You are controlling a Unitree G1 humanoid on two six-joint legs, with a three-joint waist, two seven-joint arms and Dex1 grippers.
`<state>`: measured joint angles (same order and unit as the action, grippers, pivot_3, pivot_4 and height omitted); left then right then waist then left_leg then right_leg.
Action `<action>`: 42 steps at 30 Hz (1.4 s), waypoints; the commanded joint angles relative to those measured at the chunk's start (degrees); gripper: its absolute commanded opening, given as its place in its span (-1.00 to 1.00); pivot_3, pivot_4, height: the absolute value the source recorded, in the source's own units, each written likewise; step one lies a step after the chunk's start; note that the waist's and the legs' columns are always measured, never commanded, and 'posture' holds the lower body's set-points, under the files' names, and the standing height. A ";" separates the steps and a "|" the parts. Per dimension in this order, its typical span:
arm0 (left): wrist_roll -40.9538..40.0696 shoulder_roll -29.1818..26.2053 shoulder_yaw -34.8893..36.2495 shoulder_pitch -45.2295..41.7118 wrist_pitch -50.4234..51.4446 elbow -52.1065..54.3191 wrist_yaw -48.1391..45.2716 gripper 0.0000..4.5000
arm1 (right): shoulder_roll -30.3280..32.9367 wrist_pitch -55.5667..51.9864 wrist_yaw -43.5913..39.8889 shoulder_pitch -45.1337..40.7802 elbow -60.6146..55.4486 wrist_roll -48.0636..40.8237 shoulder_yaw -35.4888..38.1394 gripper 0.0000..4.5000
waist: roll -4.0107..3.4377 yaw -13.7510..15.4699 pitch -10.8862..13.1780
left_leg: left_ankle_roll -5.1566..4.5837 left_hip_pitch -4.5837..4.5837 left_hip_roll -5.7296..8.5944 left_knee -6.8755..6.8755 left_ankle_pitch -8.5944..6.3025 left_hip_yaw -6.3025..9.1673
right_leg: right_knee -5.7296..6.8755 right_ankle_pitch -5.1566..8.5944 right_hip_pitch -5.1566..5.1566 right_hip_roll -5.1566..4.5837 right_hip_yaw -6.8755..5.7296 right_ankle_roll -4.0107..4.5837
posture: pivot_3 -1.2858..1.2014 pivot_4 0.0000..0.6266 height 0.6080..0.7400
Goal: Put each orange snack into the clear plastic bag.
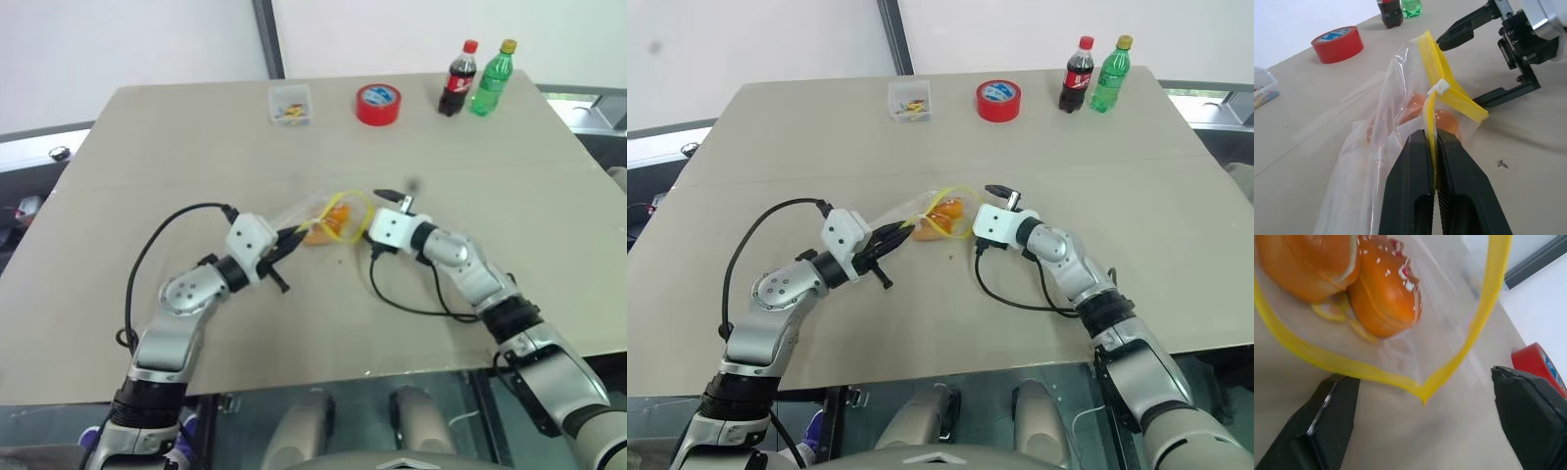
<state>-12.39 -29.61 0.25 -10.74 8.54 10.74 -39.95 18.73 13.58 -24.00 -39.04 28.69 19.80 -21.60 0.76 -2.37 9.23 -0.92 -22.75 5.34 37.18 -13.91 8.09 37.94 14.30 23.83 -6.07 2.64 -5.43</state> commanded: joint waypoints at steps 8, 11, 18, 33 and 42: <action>-1.96 -0.94 1.98 0.17 -0.84 3.16 -0.44 -1.00 | -1.13 7.63 3.43 -4.43 9.46 -1.57 3.17 -0.98 | 0.00 -0.08 0.00 | 0.00 0.00 0.00 -0.01 0.00 0.01 | 0.00 0.00 0.00 0.01 0.00 0.00 | 0.03 -0.52 1.00; -2.66 -0.93 2.56 -1.25 -0.60 2.37 -0.40 -1.00 | -0.32 7.91 5.53 -6.03 11.45 -2.05 5.31 -0.98 | -0.01 -0.06 0.00 | 0.00 0.00 0.00 -0.01 0.00 0.01 | 0.01 0.00 0.00 0.01 0.00 0.00 | 0.03 -0.52 1.00; 0.88 -0.85 1.21 -18.30 -4.85 -12.35 -0.81 -1.00 | 5.92 5.49 11.72 -13.91 15.13 -2.69 11.81 -0.98 | 0.00 0.19 0.04 | 0.02 -0.03 0.06 0.03 0.01 0.12 | 0.02 -0.01 -0.02 0.00 -0.09 0.02 | 0.03 -0.52 1.00; 8.09 -0.74 -4.84 -17.71 -22.80 -19.20 -2.08 -1.00 | 19.78 -14.72 -3.23 14.70 -30.09 -10.35 17.03 -0.87 | 0.00 -0.91 0.02 | 0.01 -0.22 0.05 -0.23 0.01 0.04 | -0.19 0.00 0.21 -0.06 0.00 0.00 | 0.03 -0.52 1.00; 12.64 0.50 -7.12 -10.04 -19.55 -10.49 0.83 -1.00 | 25.69 -24.59 -19.02 26.05 -51.76 -20.06 16.60 0.11 | -0.11 0.29 0.12 | -0.28 0.30 0.03 0.16 -0.15 0.04 | 0.03 -0.04 -0.39 0.00 -0.02 -0.05 | 0.03 -0.52 1.00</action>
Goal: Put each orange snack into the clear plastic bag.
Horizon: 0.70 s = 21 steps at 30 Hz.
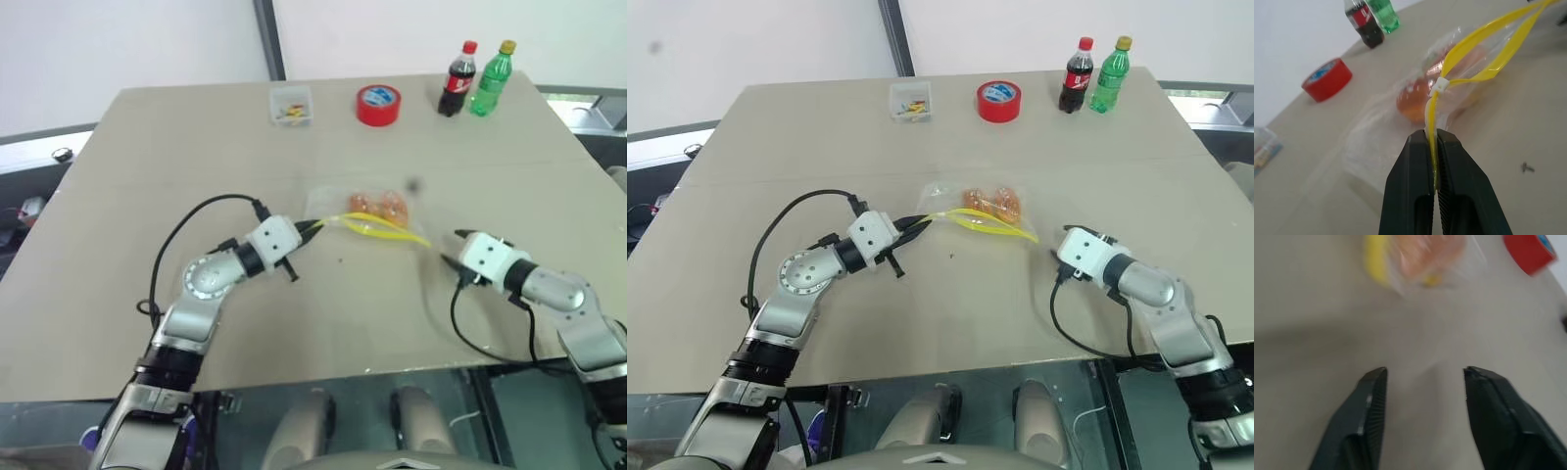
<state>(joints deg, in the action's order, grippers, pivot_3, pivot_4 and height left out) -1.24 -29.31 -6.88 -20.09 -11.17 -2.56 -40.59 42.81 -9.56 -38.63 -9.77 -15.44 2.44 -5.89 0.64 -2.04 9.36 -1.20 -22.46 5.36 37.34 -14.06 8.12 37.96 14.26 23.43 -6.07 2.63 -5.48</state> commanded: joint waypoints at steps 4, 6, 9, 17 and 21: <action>3.64 -0.34 -0.80 -1.94 -0.88 2.57 1.42 -1.00 | -2.00 -2.17 -6.54 -13.50 -9.57 1.92 -7.73 0.11 | 0.05 -0.36 -0.01 | 0.01 0.06 -0.06 -0.02 0.00 0.01 | -0.02 0.01 -0.04 0.05 -0.05 -0.01 | 0.03 -0.52 1.00; 4.36 -0.61 -1.34 -2.44 -1.36 2.69 0.91 -1.00 | -5.41 -2.28 -6.56 -18.27 -8.53 4.27 -11.85 0.11 | 0.05 -0.24 -0.01 | 0.02 0.03 -0.09 -0.02 0.01 0.04 | 0.00 0.00 0.01 0.07 -0.08 0.00 | 0.03 -0.52 1.00; 4.67 -0.26 -1.58 -3.37 -0.93 2.48 1.12 -1.00 | -9.20 0.13 -6.34 -23.71 -3.74 8.14 -16.52 0.11 | 0.07 0.14 -0.02 | 0.27 -0.17 -0.06 -0.02 0.15 0.11 | -0.05 -0.01 0.13 0.04 -0.13 0.02 | 0.03 -0.52 1.00; 5.99 -0.91 -1.65 -2.81 -1.55 3.81 1.93 -1.00 | -14.21 2.42 -5.22 -29.56 5.23 13.06 -19.25 0.11 | 0.10 1.07 -0.01 | 0.27 -0.42 0.04 -0.07 0.15 0.17 | -0.17 0.00 0.33 -0.04 -0.18 0.02 | 0.03 -0.52 1.00; 6.36 -0.90 -1.55 -2.72 -2.22 3.81 2.46 -1.00 | -14.87 3.10 -5.00 -29.90 6.33 14.44 -19.09 -0.61 | 0.10 1.09 -0.01 | 0.27 -0.42 0.06 -0.06 0.15 0.14 | -0.16 0.00 0.33 -0.05 -0.15 0.02 | 0.03 -0.52 1.00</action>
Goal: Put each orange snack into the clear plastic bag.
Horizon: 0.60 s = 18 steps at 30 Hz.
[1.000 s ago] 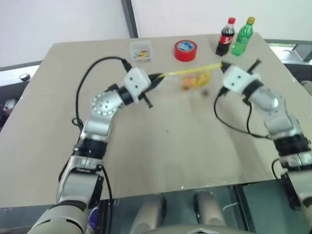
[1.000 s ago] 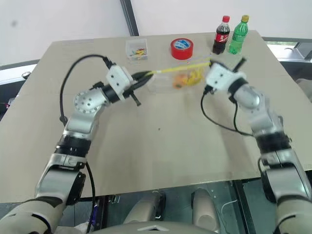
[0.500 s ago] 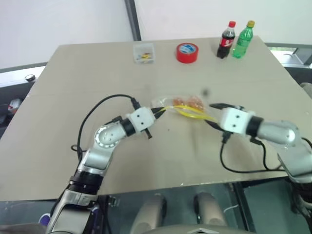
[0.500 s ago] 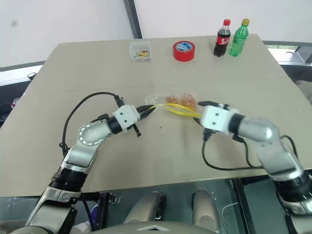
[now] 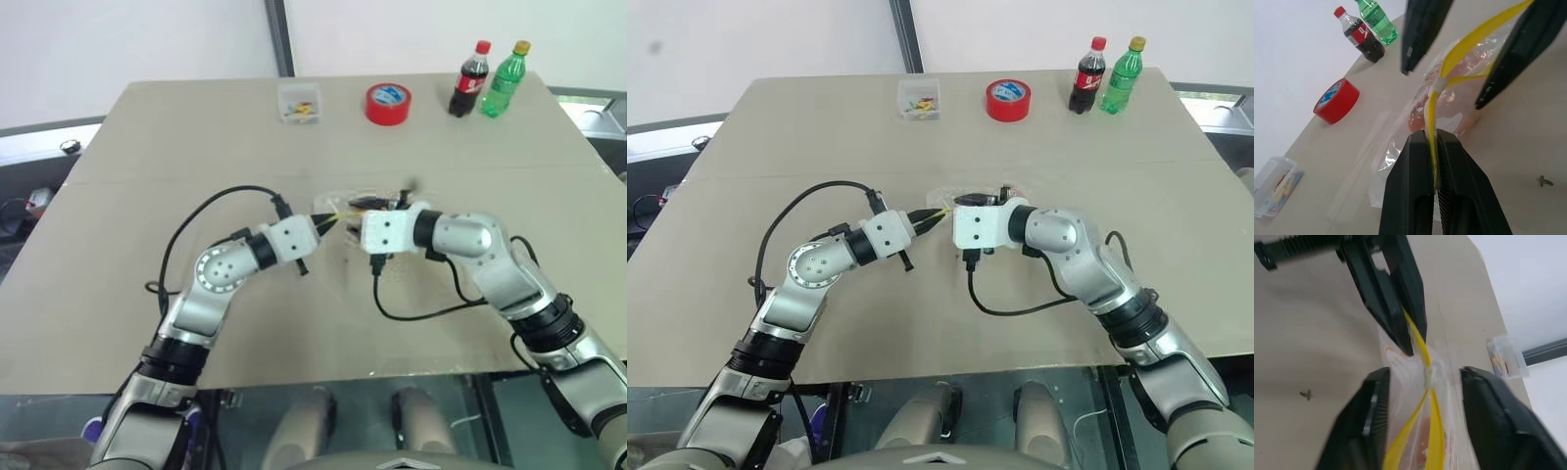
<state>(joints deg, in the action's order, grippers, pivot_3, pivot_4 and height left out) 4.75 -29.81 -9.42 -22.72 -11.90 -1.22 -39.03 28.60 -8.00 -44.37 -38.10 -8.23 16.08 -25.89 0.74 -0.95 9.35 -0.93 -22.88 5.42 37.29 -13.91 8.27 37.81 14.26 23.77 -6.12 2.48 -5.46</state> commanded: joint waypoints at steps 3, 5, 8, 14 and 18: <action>0.56 -0.48 1.08 0.11 -1.56 2.60 1.27 -1.00 | -1.28 1.76 0.65 -1.59 -0.84 1.24 1.06 -0.61 | 0.00 -0.15 0.00 | 0.00 0.00 -0.01 0.00 0.00 0.00 | 0.02 0.00 0.02 0.01 0.00 0.00 | 0.03 -0.52 1.00; 0.72 -0.51 1.15 0.14 -1.66 2.71 1.47 -1.00 | -1.58 1.84 0.63 -1.54 -0.87 1.53 1.15 -0.61 | 0.00 -0.16 0.00 | 0.00 0.01 -0.02 -0.01 0.00 0.00 | 0.04 0.00 0.02 0.02 0.00 0.00 | 0.03 -0.52 1.00; 0.68 -0.51 1.23 0.10 -1.63 2.90 1.52 -1.00 | -1.89 2.11 0.65 -1.60 -0.72 1.88 1.29 -0.61 | 0.00 -0.11 0.00 | 0.00 0.01 -0.01 0.00 0.00 0.00 | 0.04 0.00 0.02 0.01 0.00 0.00 | 0.03 -0.52 1.00; 0.64 -0.57 1.24 0.32 -1.93 2.94 1.58 -1.00 | -2.61 1.95 0.80 -1.67 -0.05 2.02 1.66 -0.61 | 0.00 -0.11 0.00 | 0.00 0.01 -0.01 0.00 0.00 0.00 | 0.05 0.00 0.02 0.01 0.00 0.00 | 0.03 -0.52 1.00; 0.36 -0.45 1.34 0.44 -1.76 3.04 1.59 -1.00 | -2.72 1.75 1.08 -1.63 0.46 2.23 1.95 -0.61 | 0.00 -0.10 0.00 | 0.00 0.01 -0.01 0.00 0.00 0.00 | 0.05 0.00 0.02 0.01 0.00 0.00 | 0.03 -0.52 1.00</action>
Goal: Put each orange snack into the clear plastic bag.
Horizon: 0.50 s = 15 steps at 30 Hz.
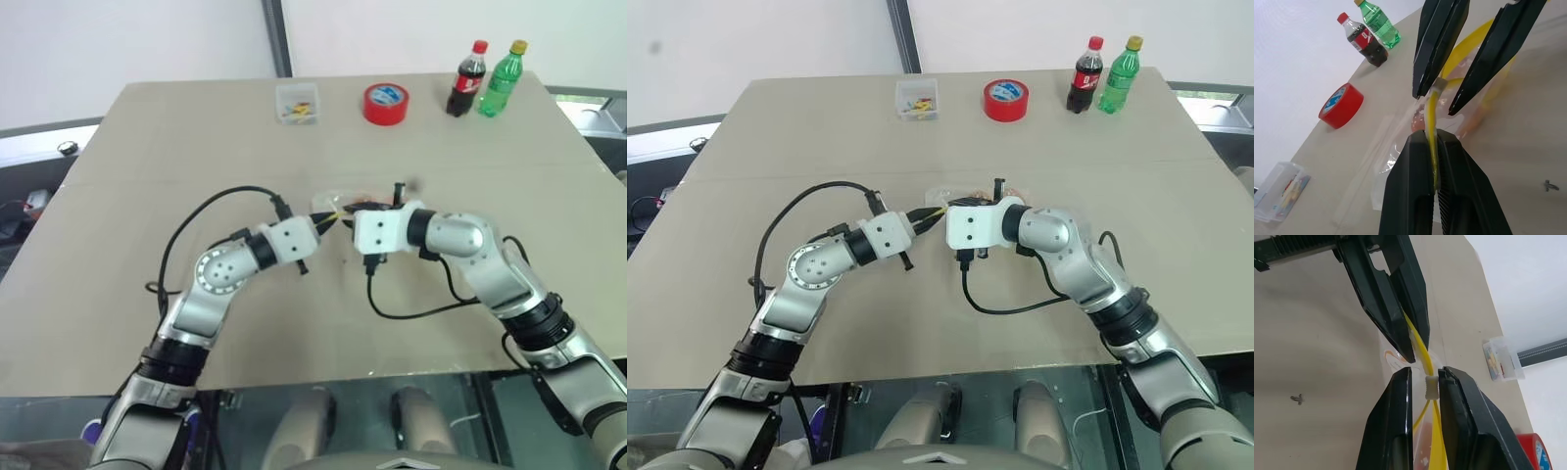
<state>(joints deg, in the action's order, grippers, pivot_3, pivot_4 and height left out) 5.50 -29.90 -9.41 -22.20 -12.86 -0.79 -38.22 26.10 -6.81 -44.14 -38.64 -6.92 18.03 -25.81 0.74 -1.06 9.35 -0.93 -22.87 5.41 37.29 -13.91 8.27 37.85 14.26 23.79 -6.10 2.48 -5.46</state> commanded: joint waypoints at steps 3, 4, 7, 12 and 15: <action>-0.60 -0.30 1.38 0.01 -0.62 2.69 0.72 -1.00 | -0.11 0.67 1.03 -0.88 -0.83 0.41 1.97 -0.61 | 0.00 -0.01 0.00 | 0.00 0.00 0.00 0.00 0.00 0.00 | 0.00 0.00 0.00 0.00 0.00 0.00 | 0.03 -0.52 1.00; -0.63 -0.30 1.40 0.05 -0.56 2.74 0.72 -1.00 | -0.06 0.65 1.04 -0.78 -0.99 0.44 1.98 -0.61 | 0.00 -0.01 0.00 | 0.00 0.00 0.00 0.00 0.00 0.00 | 0.00 0.00 0.00 0.00 0.00 0.00 | 0.03 -0.52 1.00; -0.72 -0.33 1.46 -0.08 -0.47 2.55 0.66 -1.00 | -0.11 0.43 1.14 -0.62 -1.43 0.40 2.12 -0.61 | 0.00 -0.01 0.00 | 0.00 0.00 0.00 0.00 0.00 0.00 | 0.00 0.00 0.00 0.00 0.00 0.00 | 0.03 -0.52 1.00; -0.76 -0.37 1.48 -0.18 -0.56 2.05 0.61 -1.00 | -0.30 -0.11 1.17 -0.69 -2.05 0.20 2.33 -0.98 | 0.00 -0.01 0.00 | 0.00 0.00 0.00 0.00 0.00 0.00 | 0.00 0.00 0.00 0.00 0.00 0.00 | 0.03 -0.52 1.00; -0.89 -0.16 1.46 -0.12 -0.33 1.91 0.70 -1.00 | -0.29 -0.27 1.18 -0.49 -2.59 0.46 2.21 -0.98 | 0.00 -0.01 0.00 | 0.00 0.00 0.00 0.00 0.00 0.00 | 0.00 0.00 0.00 0.00 0.00 0.00 | 0.03 -0.52 1.00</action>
<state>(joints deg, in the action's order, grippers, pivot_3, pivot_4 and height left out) 5.31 -29.88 -9.39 -22.20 -12.85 -0.73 -38.22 25.95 -7.35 -43.43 -38.63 -6.67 18.33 -25.36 0.74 -1.07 9.35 -0.93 -22.87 5.41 37.29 -13.90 8.26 37.85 14.26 23.79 -6.10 2.48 -5.46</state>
